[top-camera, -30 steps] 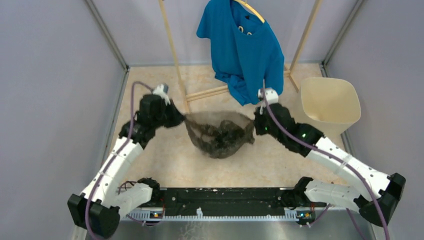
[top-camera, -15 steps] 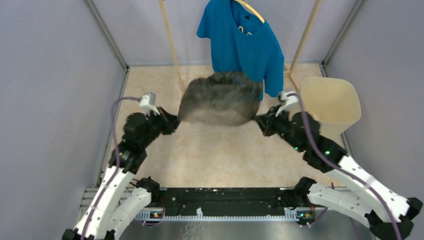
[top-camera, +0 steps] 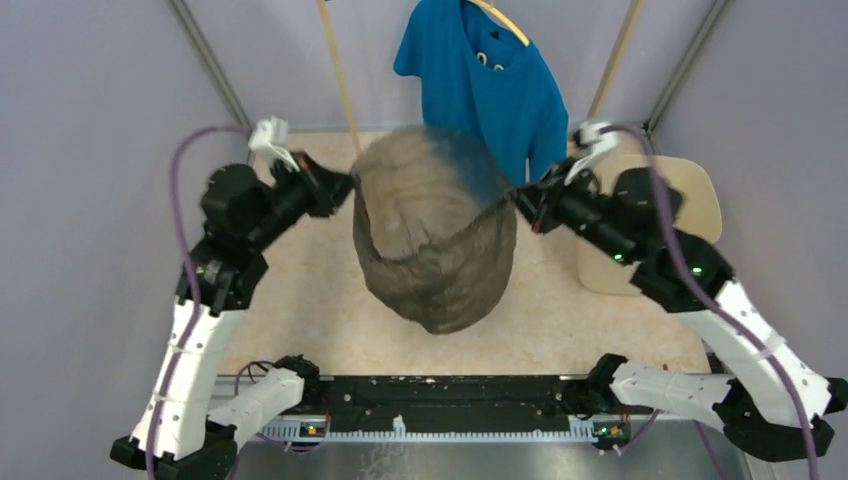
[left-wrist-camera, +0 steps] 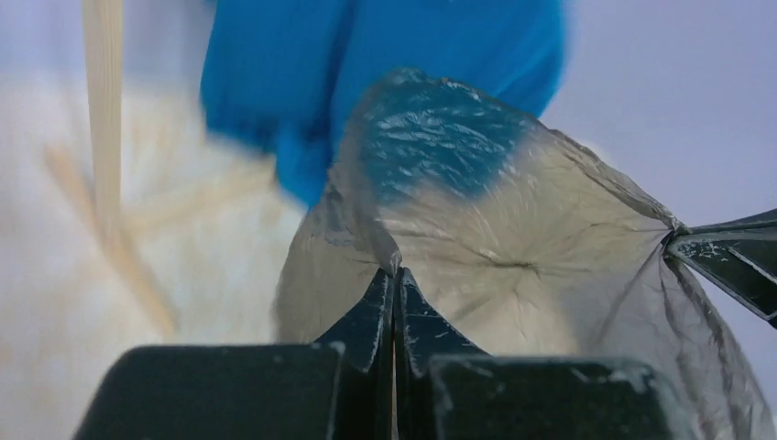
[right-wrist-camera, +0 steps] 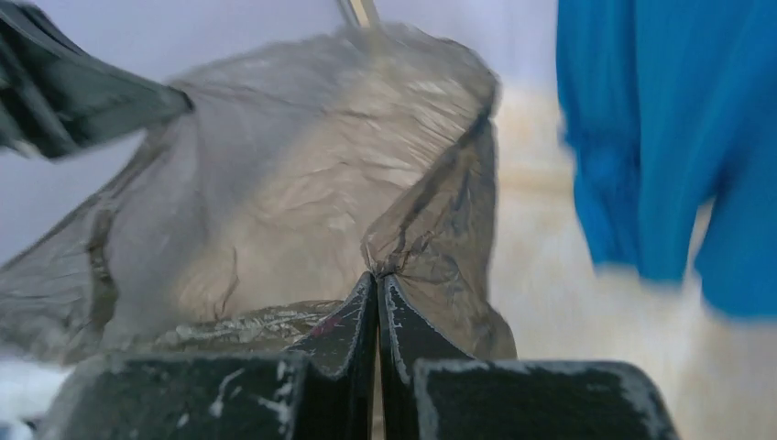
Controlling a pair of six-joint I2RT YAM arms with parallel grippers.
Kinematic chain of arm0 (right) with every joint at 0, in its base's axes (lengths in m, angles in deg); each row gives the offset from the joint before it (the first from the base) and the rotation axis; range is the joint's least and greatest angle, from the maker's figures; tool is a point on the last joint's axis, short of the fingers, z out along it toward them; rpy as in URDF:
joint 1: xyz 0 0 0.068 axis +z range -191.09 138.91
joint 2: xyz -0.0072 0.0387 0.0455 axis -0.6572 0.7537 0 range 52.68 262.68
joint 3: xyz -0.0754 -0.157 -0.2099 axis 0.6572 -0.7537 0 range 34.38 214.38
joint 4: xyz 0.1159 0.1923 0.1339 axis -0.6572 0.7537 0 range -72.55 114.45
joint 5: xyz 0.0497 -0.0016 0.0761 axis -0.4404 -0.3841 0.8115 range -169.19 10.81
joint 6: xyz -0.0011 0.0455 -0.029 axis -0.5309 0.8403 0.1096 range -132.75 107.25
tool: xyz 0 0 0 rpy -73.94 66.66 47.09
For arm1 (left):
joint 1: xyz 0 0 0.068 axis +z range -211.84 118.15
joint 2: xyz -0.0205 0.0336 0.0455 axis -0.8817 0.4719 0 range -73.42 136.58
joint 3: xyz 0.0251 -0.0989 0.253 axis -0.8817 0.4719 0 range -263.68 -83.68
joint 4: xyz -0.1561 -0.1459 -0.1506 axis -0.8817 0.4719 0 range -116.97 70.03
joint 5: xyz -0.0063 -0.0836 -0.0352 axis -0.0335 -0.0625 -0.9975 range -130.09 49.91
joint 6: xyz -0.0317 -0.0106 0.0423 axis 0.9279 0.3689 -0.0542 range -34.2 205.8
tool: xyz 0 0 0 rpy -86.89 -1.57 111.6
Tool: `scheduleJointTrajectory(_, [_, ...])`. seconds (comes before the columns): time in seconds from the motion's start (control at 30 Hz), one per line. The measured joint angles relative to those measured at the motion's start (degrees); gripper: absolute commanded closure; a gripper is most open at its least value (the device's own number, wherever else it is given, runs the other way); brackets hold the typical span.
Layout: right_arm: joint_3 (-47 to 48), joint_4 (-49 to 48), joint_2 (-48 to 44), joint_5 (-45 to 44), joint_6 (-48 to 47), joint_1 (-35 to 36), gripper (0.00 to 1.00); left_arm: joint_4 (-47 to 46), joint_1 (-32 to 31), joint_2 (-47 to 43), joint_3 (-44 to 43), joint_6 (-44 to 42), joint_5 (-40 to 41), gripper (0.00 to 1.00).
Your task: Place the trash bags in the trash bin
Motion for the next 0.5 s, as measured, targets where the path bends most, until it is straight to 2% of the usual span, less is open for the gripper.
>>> scheduleJointTrajectory(0.1, [14.45,-3.72,1.05,1.4,-3.21,0.0,1.0,-5.18,0.0,3.39,-15.69,-2.45,-1.4,1.0])
scheduleJointTrajectory(0.17, [16.57,-6.56,-1.05,2.16,-4.2,0.0,1.0,-8.85,0.0,-0.17,-16.72,-3.15,-1.38,1.0])
scheduleJointTrajectory(0.23, [13.94,-9.4,-5.57,2.47,-4.57,0.0,1.0,-11.74,0.0,-5.92,-12.48,-3.19,-0.37,1.0])
scheduleJointTrajectory(0.33, [3.48,-14.03,-10.82,2.27,-3.85,0.0,1.0,-15.37,0.0,-15.89,-0.02,-1.57,2.34,1.0])
scheduleJointTrajectory(0.4, [-5.25,-16.09,-11.32,2.43,-2.32,0.0,1.0,-15.15,0.0,-18.08,7.82,-0.2,3.61,1.0])
scheduleJointTrajectory(0.5, [-19.61,-15.98,-8.61,3.61,1.09,0.0,1.0,-11.58,0.0,-15.78,21.24,1.79,4.9,1.0])
